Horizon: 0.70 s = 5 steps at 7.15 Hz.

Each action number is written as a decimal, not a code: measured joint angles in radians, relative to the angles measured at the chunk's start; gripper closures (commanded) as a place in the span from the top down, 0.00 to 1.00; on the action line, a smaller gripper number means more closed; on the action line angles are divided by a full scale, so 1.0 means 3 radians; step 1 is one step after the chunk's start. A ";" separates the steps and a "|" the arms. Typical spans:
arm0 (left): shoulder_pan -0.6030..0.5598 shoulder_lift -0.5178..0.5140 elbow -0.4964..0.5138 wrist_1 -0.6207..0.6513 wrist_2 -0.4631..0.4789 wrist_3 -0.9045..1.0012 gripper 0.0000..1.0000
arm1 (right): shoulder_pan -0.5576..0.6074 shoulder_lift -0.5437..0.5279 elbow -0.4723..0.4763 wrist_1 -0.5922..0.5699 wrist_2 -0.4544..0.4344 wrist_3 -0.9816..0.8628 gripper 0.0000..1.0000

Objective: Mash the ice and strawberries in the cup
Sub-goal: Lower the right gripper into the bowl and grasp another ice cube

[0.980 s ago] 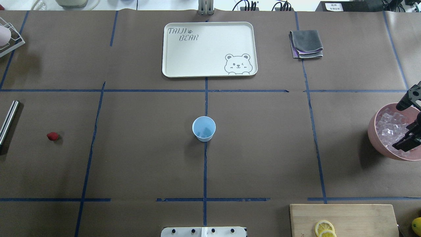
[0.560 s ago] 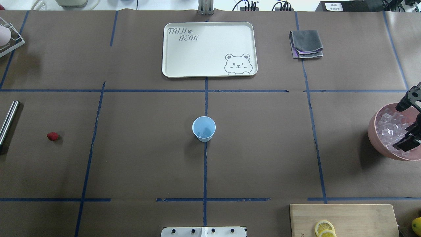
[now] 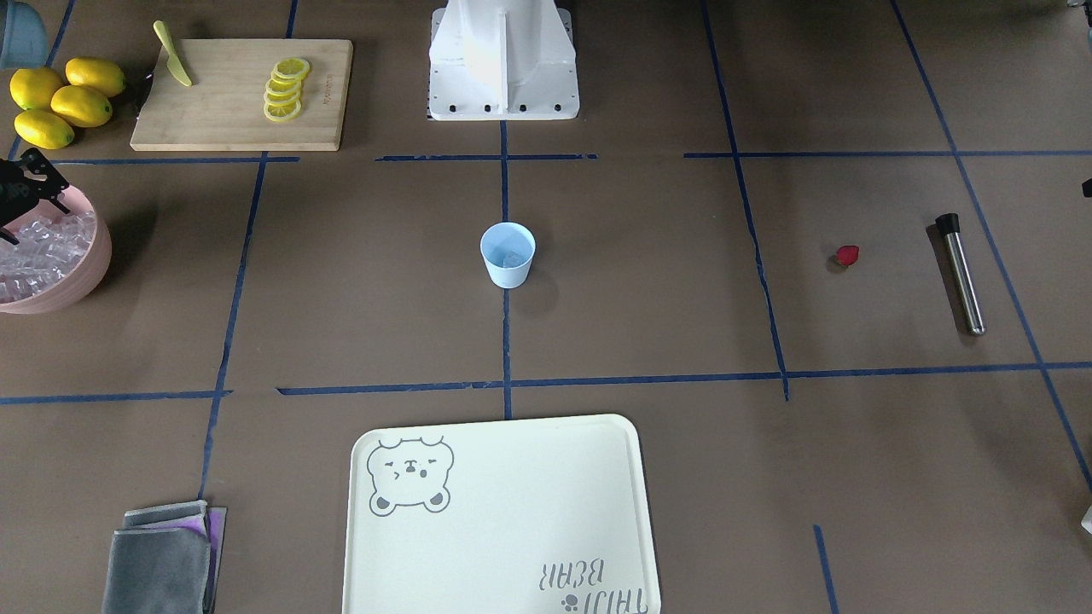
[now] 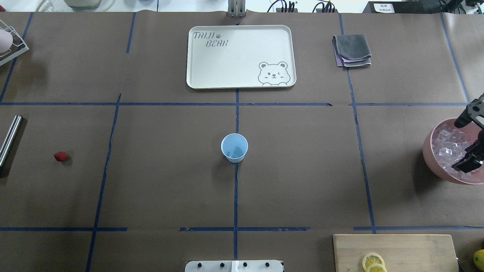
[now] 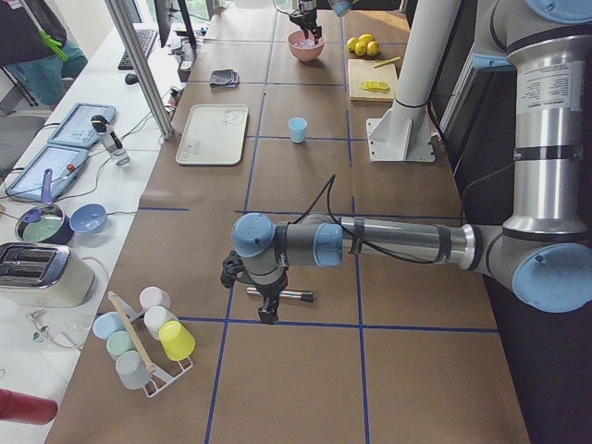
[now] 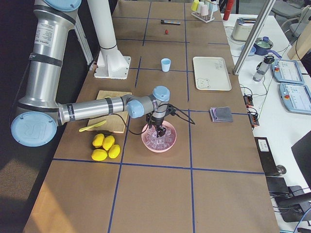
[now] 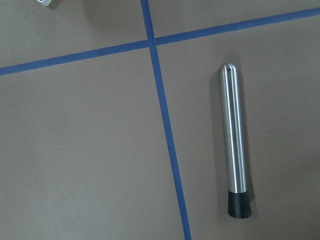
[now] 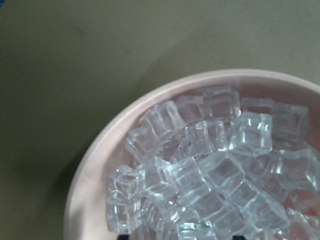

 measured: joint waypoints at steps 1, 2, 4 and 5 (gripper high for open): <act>0.0000 0.0000 0.0000 0.0000 0.0000 0.0000 1.00 | -0.0002 0.0000 -0.0003 -0.0004 -0.0002 -0.0002 0.57; 0.0000 0.0000 0.0000 -0.0002 0.0000 0.0000 1.00 | -0.0002 0.0001 -0.0009 -0.0007 -0.0008 -0.0003 0.57; 0.0000 0.0000 0.0000 -0.0004 0.0000 0.0000 1.00 | -0.0002 0.0001 -0.0038 -0.0011 -0.0017 -0.0005 0.56; 0.0001 0.0000 0.0000 -0.0004 0.0000 0.0000 1.00 | -0.0003 0.0002 -0.0054 -0.0009 -0.0019 -0.0007 0.48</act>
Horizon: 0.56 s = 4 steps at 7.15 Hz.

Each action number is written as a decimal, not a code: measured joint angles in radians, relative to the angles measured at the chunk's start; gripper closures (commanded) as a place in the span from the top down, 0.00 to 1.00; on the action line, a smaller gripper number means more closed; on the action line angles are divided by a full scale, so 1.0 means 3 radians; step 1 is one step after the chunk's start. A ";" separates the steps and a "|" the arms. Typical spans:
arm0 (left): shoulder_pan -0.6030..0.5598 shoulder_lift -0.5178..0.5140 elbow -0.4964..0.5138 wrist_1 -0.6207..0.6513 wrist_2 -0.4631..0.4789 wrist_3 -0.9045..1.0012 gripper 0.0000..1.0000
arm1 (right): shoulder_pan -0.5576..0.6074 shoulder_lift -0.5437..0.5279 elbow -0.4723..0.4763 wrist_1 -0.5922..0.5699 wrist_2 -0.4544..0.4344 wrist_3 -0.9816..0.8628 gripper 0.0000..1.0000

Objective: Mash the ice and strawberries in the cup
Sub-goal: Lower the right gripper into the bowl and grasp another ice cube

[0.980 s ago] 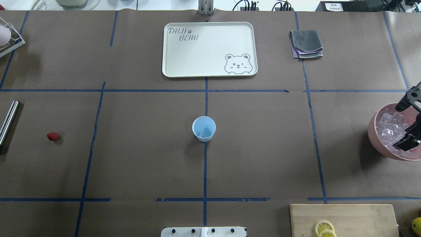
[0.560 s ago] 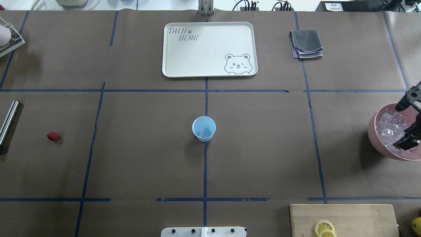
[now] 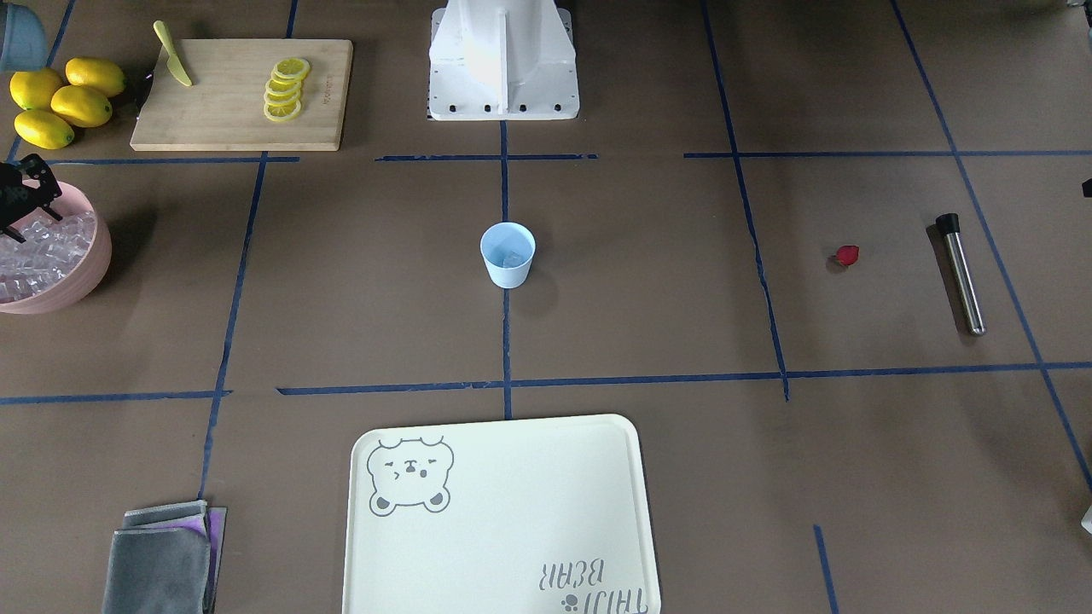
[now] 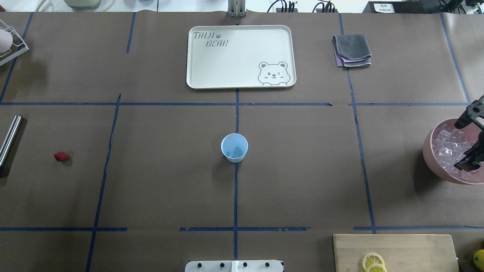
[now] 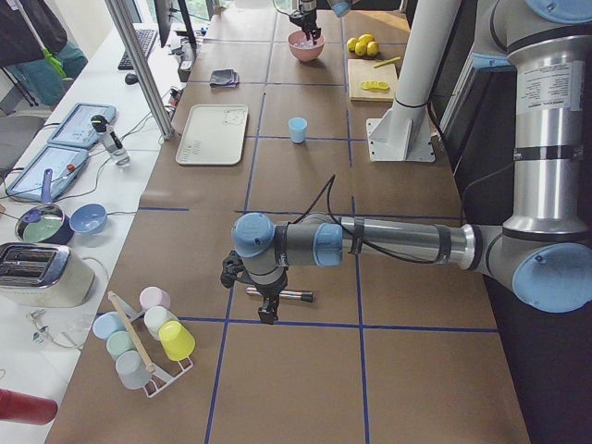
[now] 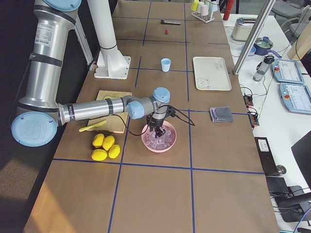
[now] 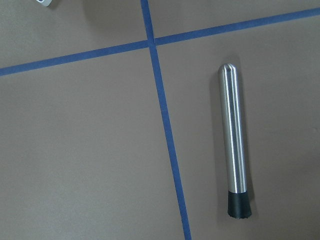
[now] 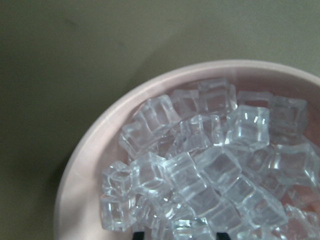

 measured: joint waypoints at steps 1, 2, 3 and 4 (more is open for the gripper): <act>0.0001 0.0000 0.0000 0.0000 0.0000 0.0000 1.00 | -0.0001 0.0002 -0.0014 0.0003 -0.0001 -0.0001 0.37; 0.0001 0.0000 0.0000 0.0000 0.0000 0.0000 1.00 | -0.0002 0.0003 -0.0020 0.0004 -0.0001 -0.0001 0.26; 0.0000 0.0000 0.0000 0.0000 0.0000 0.0000 1.00 | -0.0001 0.0004 -0.0022 0.0005 -0.0001 -0.0002 0.16; 0.0000 0.0000 -0.0001 0.0000 0.0000 0.0000 1.00 | 0.0001 0.0005 -0.0023 0.0005 -0.0001 -0.0002 0.08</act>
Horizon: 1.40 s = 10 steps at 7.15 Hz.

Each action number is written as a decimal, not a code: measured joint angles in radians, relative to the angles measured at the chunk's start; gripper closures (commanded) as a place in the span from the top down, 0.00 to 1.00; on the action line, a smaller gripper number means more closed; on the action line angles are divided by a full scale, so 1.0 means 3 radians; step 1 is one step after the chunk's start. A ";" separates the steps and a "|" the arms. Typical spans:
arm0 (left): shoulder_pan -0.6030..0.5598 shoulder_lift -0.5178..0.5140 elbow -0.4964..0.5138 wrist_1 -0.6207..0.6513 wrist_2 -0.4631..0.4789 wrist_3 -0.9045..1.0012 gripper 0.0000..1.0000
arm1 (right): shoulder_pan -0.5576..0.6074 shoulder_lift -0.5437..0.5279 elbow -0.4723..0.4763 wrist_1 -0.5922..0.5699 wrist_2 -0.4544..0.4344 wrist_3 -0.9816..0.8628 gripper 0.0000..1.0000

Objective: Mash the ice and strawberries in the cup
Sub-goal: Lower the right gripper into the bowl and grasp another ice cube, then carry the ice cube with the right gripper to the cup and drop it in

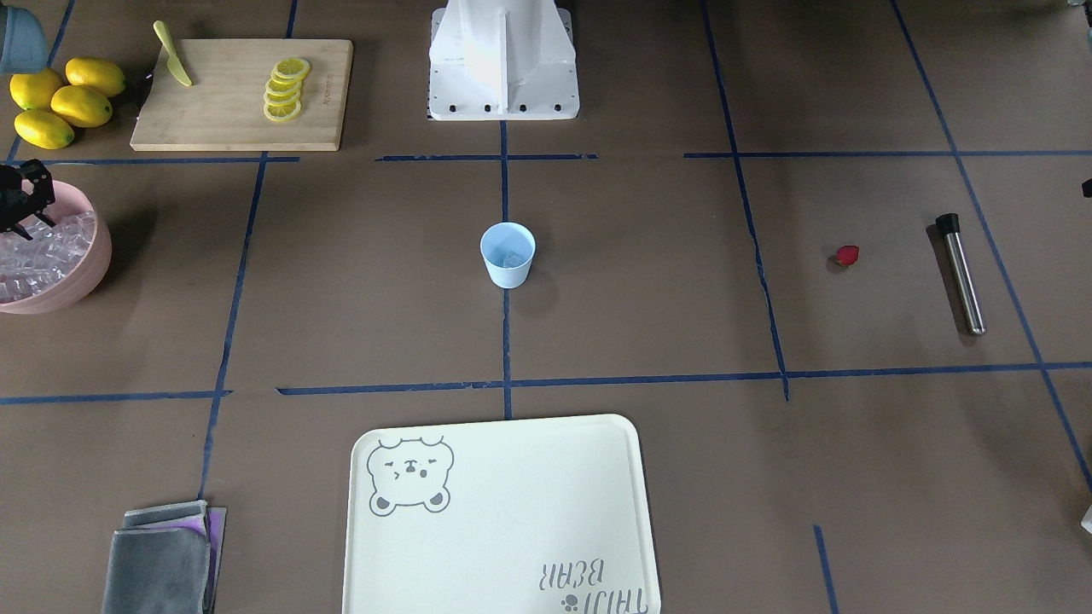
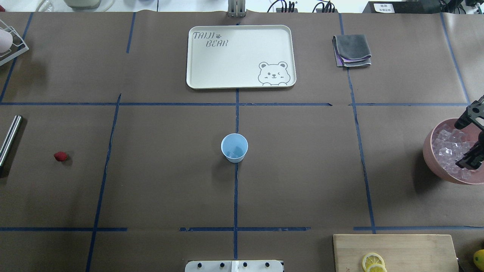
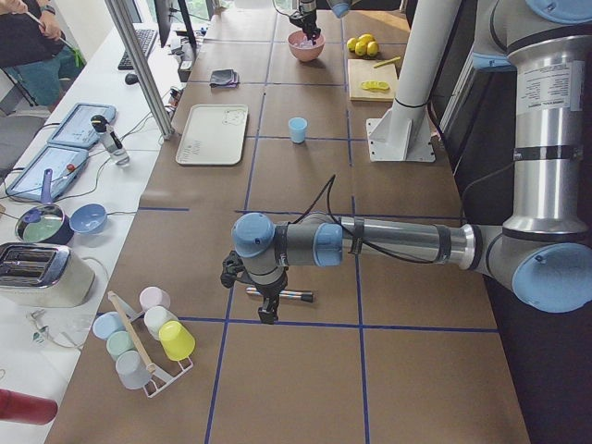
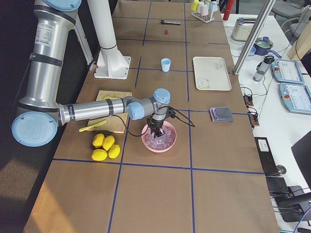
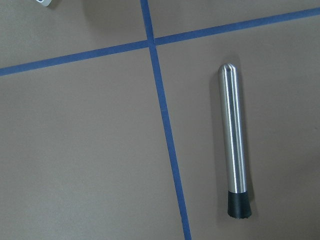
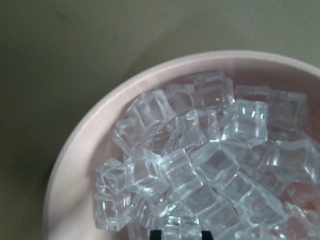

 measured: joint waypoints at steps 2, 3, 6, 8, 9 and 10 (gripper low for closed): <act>0.0000 -0.0002 -0.0010 0.0000 -0.0002 0.0000 1.00 | 0.0028 0.0003 0.0020 -0.0005 0.0011 0.0000 0.00; 0.0000 -0.0001 -0.0022 0.0000 -0.0001 0.0000 1.00 | 0.0071 0.0005 0.0069 -0.0021 0.0030 0.0001 0.00; 0.0000 0.0000 -0.0035 0.0003 -0.0003 0.0000 1.00 | 0.0192 0.0214 0.0178 -0.0170 0.0040 0.0047 0.00; 0.0000 0.0000 -0.0042 0.0005 -0.0005 0.0000 1.00 | 0.0255 0.0438 0.0189 -0.0362 0.0040 0.0114 0.00; 0.0000 0.0000 -0.0043 0.0005 -0.0005 0.0000 1.00 | 0.0272 0.0615 0.0202 -0.0587 0.0045 0.0153 0.00; 0.0000 0.0000 -0.0044 0.0005 -0.0005 0.0000 1.00 | 0.0281 0.0782 0.0228 -0.0810 0.0045 0.0180 0.00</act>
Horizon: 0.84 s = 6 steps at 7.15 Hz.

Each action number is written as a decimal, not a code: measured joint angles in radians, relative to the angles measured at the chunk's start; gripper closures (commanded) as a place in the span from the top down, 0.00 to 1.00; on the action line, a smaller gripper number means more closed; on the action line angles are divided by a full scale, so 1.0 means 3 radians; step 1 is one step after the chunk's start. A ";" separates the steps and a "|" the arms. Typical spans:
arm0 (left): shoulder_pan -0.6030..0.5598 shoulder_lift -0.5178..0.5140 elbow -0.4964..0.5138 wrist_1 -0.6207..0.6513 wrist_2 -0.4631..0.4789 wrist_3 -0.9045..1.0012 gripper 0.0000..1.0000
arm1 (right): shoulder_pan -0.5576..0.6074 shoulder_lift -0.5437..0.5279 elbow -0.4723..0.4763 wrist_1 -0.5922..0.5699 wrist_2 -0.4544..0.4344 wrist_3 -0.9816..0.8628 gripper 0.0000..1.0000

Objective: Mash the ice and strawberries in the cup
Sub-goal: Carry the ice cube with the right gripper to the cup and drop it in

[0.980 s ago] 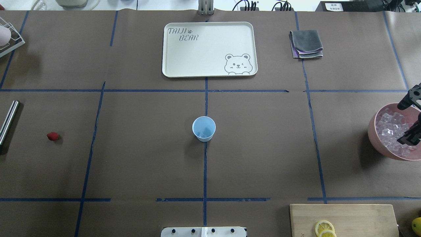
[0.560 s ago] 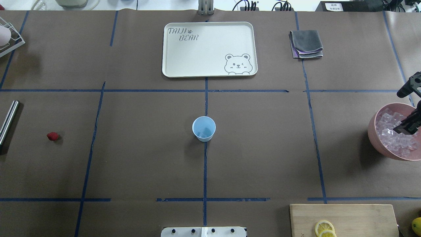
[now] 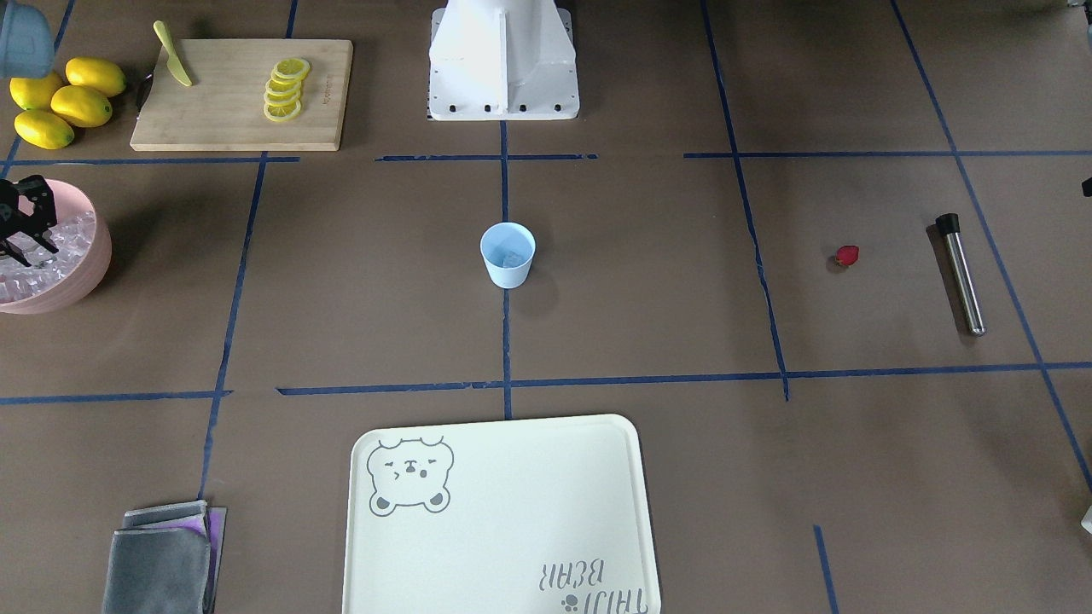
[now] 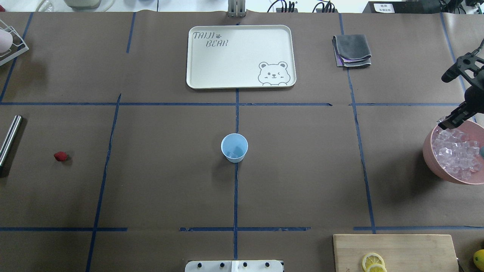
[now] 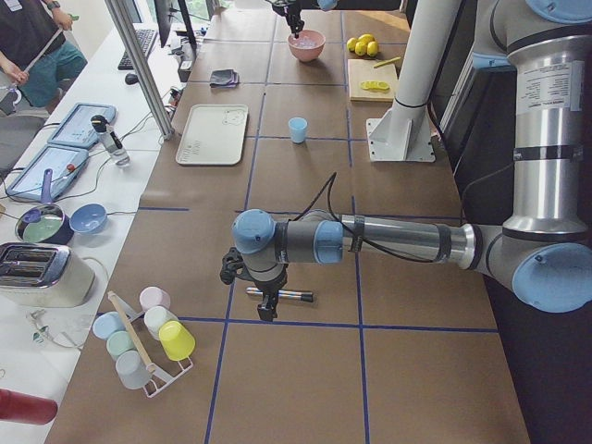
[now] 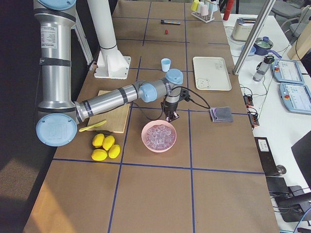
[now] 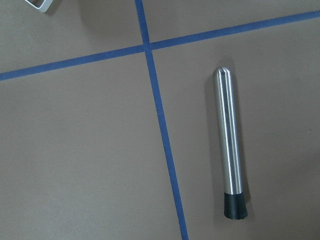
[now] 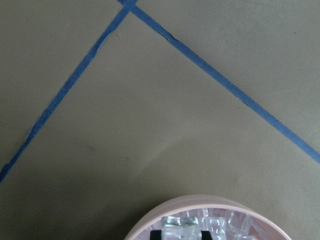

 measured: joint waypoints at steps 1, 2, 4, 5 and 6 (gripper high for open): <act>0.0000 0.0001 -0.0002 0.0000 0.0000 0.0000 1.00 | -0.0001 0.0108 0.0016 -0.0107 -0.0002 0.0081 0.00; 0.0000 0.0003 -0.0004 0.0000 0.0000 0.0000 1.00 | -0.0007 0.0208 0.0018 -0.0147 -0.0002 0.0255 0.00; 0.0000 0.0008 -0.0003 0.0000 0.0000 0.0000 1.00 | -0.0074 0.0406 0.0015 -0.0169 0.0003 0.0665 0.00; 0.0000 0.0008 -0.0001 0.0000 0.0000 0.0000 1.00 | -0.0152 0.0514 0.0008 -0.0170 0.0002 0.0863 0.00; 0.0000 0.0007 -0.0001 0.0000 0.0000 0.0000 1.00 | -0.0249 0.0639 -0.0006 -0.0172 0.0000 0.1077 0.00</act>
